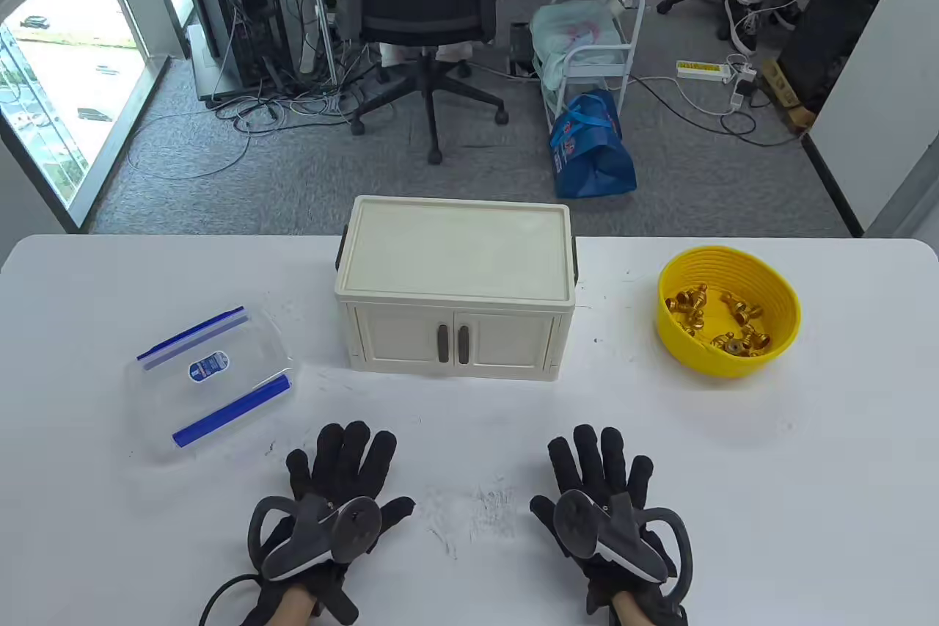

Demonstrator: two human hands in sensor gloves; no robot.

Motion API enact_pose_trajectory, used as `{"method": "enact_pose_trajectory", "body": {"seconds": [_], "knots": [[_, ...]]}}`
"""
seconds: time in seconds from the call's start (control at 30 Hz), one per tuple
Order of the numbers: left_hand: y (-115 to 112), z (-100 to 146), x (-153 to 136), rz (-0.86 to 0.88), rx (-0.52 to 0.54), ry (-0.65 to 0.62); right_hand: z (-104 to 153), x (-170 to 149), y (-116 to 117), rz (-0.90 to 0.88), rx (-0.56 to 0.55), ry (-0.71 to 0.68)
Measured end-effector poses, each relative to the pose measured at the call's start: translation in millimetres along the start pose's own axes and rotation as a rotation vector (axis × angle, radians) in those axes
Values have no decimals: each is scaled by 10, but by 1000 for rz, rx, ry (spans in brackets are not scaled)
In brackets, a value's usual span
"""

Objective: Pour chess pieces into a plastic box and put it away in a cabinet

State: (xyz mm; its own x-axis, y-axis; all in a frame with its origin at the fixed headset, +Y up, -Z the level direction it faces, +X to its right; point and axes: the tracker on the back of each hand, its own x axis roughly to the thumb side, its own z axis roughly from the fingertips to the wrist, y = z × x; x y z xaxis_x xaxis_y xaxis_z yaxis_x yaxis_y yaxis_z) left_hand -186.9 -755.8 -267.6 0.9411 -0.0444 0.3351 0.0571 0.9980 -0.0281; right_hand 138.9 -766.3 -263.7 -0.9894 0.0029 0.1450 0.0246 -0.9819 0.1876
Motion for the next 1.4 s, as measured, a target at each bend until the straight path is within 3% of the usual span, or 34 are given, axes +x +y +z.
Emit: {"method": "enact_pose_trajectory", "body": {"seconds": [0.83, 1.03, 1.17, 1.27, 1.4], "knots": [[37, 20, -80, 22, 26, 18, -12, 27, -59, 1, 5, 16], [54, 23, -84, 22, 37, 20, -22, 199, -365, -55, -51, -52], [49, 25, -98, 32, 40, 21, -134, 299, -676, -158, -7, -61], [46, 26, -105, 32, 42, 22, -293, 369, -953, -275, 3, -50], [41, 26, -107, 26, 39, 23, -507, 424, -1137, -432, 27, -14]]}}
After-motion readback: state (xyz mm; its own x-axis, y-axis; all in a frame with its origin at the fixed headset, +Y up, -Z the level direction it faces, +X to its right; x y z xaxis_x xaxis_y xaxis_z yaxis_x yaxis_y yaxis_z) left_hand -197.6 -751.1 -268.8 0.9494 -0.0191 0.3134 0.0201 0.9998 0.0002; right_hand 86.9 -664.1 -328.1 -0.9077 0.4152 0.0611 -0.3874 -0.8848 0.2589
